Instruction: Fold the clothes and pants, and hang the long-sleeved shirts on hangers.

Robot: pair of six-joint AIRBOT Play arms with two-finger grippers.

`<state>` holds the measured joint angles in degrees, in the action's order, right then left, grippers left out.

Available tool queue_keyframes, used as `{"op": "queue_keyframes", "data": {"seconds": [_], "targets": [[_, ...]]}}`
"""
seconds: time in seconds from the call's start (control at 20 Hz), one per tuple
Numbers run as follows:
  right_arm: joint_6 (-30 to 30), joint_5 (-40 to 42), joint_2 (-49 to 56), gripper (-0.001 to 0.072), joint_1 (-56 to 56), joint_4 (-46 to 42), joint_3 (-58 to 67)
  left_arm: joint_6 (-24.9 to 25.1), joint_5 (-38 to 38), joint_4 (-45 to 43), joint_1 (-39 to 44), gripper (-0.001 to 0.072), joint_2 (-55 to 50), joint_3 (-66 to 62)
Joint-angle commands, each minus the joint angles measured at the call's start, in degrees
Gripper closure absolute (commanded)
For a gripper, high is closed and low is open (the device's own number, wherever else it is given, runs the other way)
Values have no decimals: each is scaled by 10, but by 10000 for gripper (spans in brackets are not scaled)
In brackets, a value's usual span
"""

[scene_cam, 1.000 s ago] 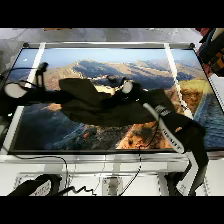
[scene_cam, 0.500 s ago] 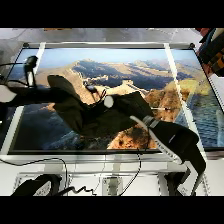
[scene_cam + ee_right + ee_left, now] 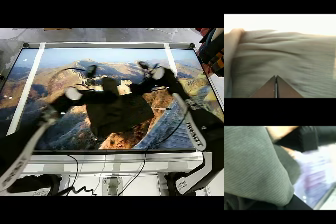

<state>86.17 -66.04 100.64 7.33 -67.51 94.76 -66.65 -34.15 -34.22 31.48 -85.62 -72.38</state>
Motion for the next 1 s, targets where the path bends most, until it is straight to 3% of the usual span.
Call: {"op": "queue_keyframes", "data": {"seconds": [0.0,0.05,0.25,0.35,0.45,0.5,0.55,0.6,0.65,0.7,0.95], "targets": [[-26,-45,-10,672,-107,-7,-1,25,81,58,103,310,-98,-91],[-48,-54,-10,672,-128,-7,-1,25,92,58,113,-13,-111,-104],[-110,-68,-9,672,-203,1,-1,26,93,42,97,0,-116,-111],[-235,-96,-8,673,-234,58,-4,26,70,42,68,1,-111,-111],[-337,-135,-7,673,-261,179,-29,26,37,12,34,17,-111,-111],[-364,-148,-4,673,-271,233,-46,26,20,-24,18,84,-112,-111],[-363,-143,-5,659,-274,257,-65,26,-1,-67,6,238,-112,-111],[-358,-133,-5,452,-272,269,-85,26,-26,-114,-3,427,-112,-111],[-334,-123,-5,173,-266,268,-101,26,-53,-155,-8,607,-112,-111],[-323,-115,-5,103,-257,268,-114,26,-83,-198,-9,688,-112,-110],[-344,-110,-5,87,-190,262,-130,26,-148,-236,33,688,-118,-110]]}}
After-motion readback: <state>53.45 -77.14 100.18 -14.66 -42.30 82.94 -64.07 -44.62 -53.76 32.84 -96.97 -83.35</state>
